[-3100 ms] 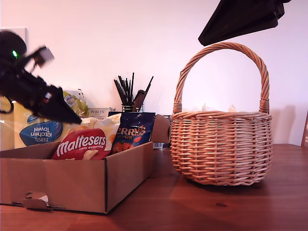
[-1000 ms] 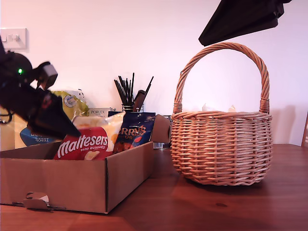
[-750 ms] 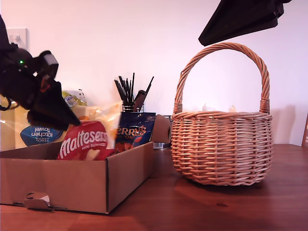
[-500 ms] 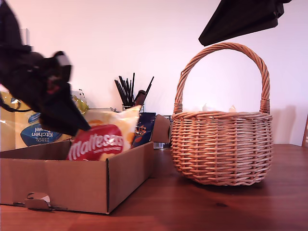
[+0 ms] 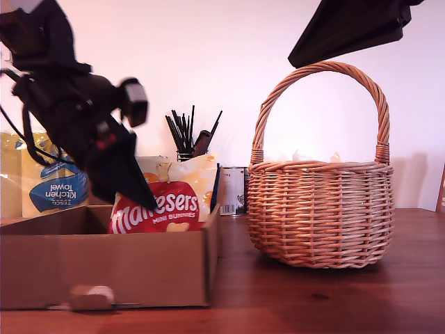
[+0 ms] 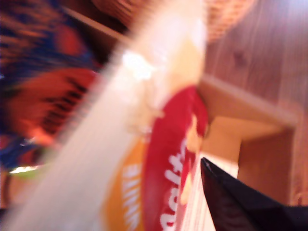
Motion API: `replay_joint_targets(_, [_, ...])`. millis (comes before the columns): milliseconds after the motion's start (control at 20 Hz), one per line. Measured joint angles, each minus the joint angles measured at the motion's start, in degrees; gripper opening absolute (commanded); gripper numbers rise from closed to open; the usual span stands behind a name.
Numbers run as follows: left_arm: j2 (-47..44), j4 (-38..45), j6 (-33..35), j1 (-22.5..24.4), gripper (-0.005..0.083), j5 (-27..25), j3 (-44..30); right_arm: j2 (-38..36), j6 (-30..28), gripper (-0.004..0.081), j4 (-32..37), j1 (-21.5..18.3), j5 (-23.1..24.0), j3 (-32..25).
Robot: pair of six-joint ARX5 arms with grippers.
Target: Move the bags of Easter eggs from the cardboard box on the left into the woven basket on the right side.
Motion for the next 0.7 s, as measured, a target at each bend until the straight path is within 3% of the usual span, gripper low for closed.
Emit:
replay_joint_targets(300, [0.0,1.95,0.28,0.81,0.0271,-0.22,-2.23,0.0,0.0,-0.0013,-0.11,0.0,0.0,0.0])
replay_joint_targets(500, [0.15,3.19,0.22,0.44,0.0234,3.98,-2.23,0.0,0.0,-0.0013,-0.15,0.0,0.0,0.0])
replay_joint_targets(700, [1.73,3.43,-0.39,-0.57,0.0137,4.39,-2.19,0.0,0.0,-0.0013,-0.31,0.0,0.0,0.0])
